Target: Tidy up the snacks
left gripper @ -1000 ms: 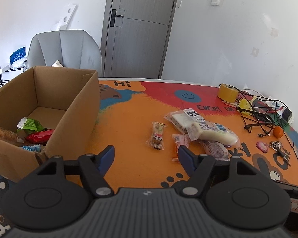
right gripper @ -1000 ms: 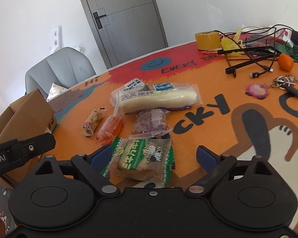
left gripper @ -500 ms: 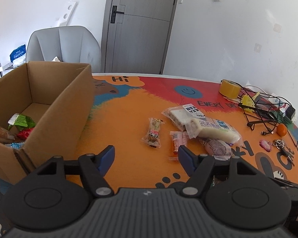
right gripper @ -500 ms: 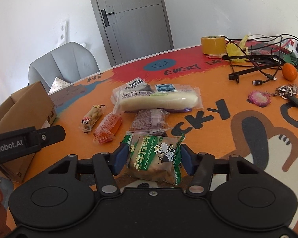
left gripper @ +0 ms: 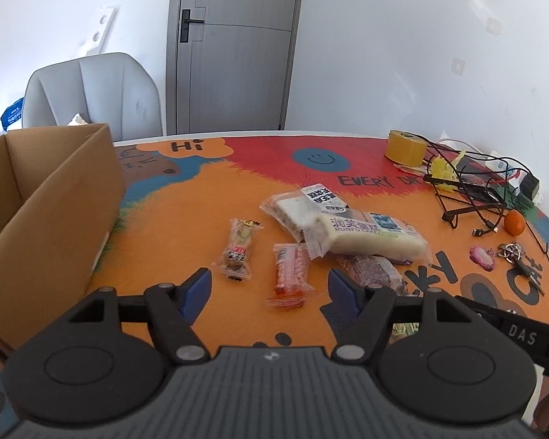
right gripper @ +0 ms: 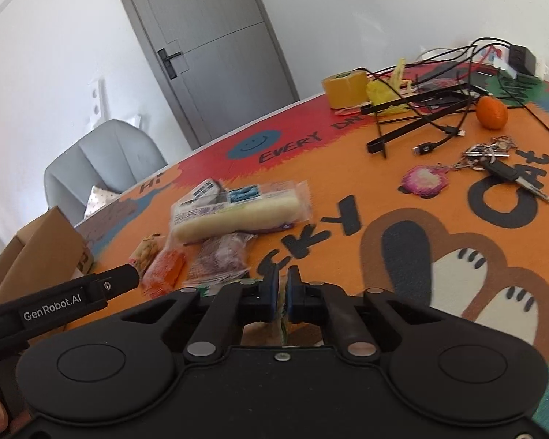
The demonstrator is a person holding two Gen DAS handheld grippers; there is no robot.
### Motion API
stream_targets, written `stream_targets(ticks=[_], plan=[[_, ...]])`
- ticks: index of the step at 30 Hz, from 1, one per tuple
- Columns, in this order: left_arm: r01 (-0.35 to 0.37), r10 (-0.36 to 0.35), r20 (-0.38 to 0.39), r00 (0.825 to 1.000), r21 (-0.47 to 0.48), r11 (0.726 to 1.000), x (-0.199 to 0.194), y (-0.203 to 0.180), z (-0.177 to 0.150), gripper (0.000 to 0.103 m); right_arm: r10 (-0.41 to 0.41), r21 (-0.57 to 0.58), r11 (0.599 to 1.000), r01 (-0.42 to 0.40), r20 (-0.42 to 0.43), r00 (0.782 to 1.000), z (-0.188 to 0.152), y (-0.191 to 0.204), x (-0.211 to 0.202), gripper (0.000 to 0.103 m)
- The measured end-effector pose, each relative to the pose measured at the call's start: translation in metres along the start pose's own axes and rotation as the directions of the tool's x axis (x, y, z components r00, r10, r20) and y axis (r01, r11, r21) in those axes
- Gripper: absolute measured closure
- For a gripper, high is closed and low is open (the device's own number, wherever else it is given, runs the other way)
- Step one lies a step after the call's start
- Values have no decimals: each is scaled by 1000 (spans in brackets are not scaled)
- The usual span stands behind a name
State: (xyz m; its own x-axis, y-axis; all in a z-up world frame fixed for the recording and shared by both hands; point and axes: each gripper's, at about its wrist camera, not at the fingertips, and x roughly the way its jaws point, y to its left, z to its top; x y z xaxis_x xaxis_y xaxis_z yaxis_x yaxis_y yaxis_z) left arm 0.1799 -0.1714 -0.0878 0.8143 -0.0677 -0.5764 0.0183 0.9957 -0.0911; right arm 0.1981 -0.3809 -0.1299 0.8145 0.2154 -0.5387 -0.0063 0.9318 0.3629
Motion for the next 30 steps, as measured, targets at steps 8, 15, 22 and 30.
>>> stream_targets(ticks=[8,15,22,30], plan=[[-10,11,-29,1000,19,1000,30,-11,-3,38,23,45,999,-21,-30,999,-3,-11,6,82],[-15,15,-41,999,9,1000,38,-11,-7,69,19,56,998,-17,-27,999,-3,-12,7,75],[4,-4,-49,999,-13,1000,29,-1,-9,80,21,25,999,-21,-15,1000,-5,3,6,43],[-3,-1,-63,998,-57,998,14,19,-14,80,13,-43,999,-14,-20,1000,-11,28,9,10]])
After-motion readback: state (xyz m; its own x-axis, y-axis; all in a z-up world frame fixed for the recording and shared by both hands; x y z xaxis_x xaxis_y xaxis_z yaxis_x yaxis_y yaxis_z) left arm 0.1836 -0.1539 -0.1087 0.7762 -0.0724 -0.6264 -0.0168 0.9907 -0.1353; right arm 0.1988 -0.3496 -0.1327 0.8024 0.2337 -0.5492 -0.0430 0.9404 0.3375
